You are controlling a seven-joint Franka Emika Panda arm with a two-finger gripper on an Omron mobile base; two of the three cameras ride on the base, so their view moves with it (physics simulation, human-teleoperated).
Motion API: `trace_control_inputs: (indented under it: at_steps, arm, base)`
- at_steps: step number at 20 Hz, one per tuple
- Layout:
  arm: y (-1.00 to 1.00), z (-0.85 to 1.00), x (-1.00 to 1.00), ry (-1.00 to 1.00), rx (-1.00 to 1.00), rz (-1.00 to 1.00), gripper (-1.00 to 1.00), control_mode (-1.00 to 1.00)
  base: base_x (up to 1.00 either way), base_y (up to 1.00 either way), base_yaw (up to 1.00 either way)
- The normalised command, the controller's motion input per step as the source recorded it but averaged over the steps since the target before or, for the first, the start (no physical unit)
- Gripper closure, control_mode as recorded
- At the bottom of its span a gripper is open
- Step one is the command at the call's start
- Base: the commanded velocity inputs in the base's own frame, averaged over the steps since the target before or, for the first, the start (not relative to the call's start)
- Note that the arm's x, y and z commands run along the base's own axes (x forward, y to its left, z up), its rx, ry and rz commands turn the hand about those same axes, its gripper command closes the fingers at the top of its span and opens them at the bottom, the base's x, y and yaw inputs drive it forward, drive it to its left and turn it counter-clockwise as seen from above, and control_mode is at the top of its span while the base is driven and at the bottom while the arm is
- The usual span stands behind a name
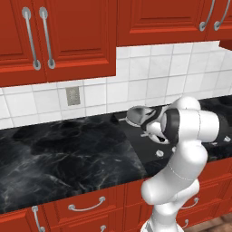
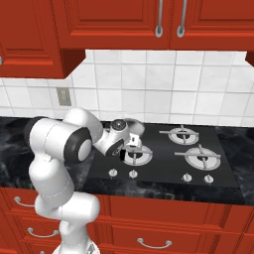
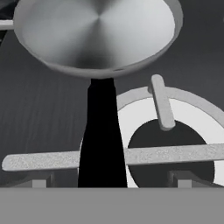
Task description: Move the pot and pan from the stove into the sink.
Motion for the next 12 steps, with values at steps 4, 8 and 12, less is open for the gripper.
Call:
trace_control_inputs:
  at_steps: [4, 8, 12]
  arm:
    - [0.0, -0.13, 0.0, 0.0, 0.0, 0.0, 1.0, -1.0]
    - [0.0, 0.0, 0.0, 0.0, 0.0, 0.0, 1.0, -1.0]
    - [0.0, 0.0, 0.0, 0.0, 0.0, 0.0, 1.0, -1.0]
  base:
    - [0.0, 0.0, 0.0]
    - [0.0, 0.0, 0.0]
    - [0.0, 0.0, 0.0]
